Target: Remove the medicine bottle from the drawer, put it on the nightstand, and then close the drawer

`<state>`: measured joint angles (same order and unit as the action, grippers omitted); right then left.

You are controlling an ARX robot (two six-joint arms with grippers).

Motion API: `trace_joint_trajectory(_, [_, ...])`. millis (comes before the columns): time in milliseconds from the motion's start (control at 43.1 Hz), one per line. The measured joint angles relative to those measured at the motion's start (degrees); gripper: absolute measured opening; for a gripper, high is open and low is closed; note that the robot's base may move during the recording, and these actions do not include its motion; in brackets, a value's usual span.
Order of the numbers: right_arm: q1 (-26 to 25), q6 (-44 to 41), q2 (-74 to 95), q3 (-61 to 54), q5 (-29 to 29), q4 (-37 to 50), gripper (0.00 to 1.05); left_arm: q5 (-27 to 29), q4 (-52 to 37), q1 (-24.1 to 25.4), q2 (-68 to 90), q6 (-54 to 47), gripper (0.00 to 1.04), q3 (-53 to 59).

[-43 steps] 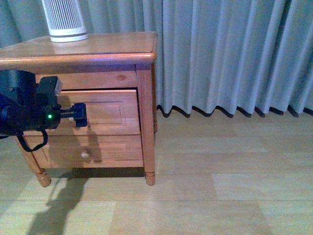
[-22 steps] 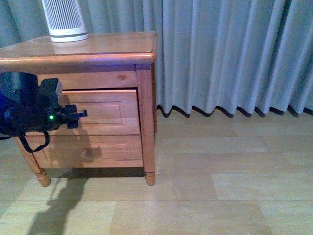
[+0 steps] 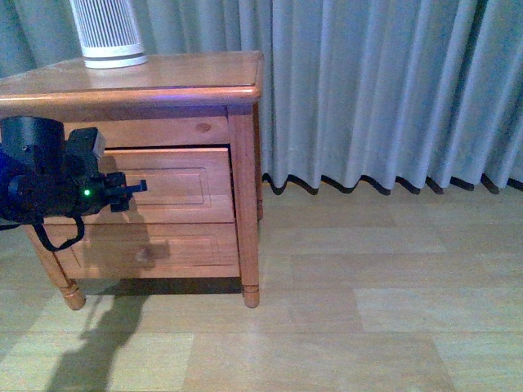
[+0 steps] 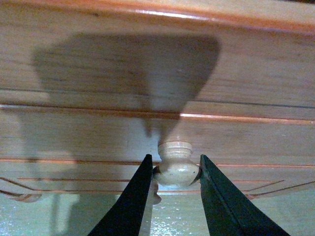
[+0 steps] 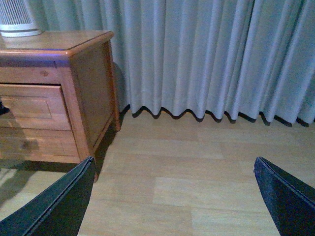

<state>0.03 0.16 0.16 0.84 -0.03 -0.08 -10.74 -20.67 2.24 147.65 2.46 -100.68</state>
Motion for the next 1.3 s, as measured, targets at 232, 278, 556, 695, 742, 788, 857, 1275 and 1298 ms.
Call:
trace_joint_trajectory(232, [0.0, 0.0, 0.0, 0.0, 0.0, 0.0, 0.98, -0.2, -3.4, 0.0, -2.0, 0.4, 0.24, 5.0])
trace_joint_trajectory(278, [0.0, 0.0, 0.0, 0.0, 0.0, 0.0, 0.98, -0.2, -4.2, 0.0, -2.8, 0.3, 0.24, 6.6])
trace_joint_trajectory(556, [0.0, 0.0, 0.0, 0.0, 0.0, 0.0, 0.98, -2.2, -10.6, 1.0, -9.4, -2.1, 0.24, 19.9])
trace_joint_trajectory(695, [0.0, 0.0, 0.0, 0.0, 0.0, 0.0, 0.98, -3.1, -14.0, 1.6, -14.0, -2.8, 0.24, 28.3])
trace_joint_trajectory(742, [0.0, 0.0, 0.0, 0.0, 0.0, 0.0, 0.98, -3.4, -14.9, 1.9, -15.1, -2.9, 0.24, 30.2])
trace_joint_trajectory(788, [0.0, 0.0, 0.0, 0.0, 0.0, 0.0, 0.98, -3.7, -15.7, 2.1, -16.2, -3.1, 0.24, 32.2])
trace_joint_trajectory(857, [0.0, 0.0, 0.0, 0.0, 0.0, 0.0, 0.98, -4.2, -17.0, 2.5, -18.0, -3.1, 0.24, 35.6])
trace_joint_trajectory(1275, [0.0, 0.0, 0.0, 0.0, 0.0, 0.0, 0.98, -7.6, -25.3, 5.1, -26.5, -4.7, 0.24, 53.5])
trace_joint_trajectory(1298, [0.0, 0.0, 0.0, 0.0, 0.0, 0.0, 0.98, -7.6, -25.7, 5.2, -26.9, -4.8, 0.24, 54.4])
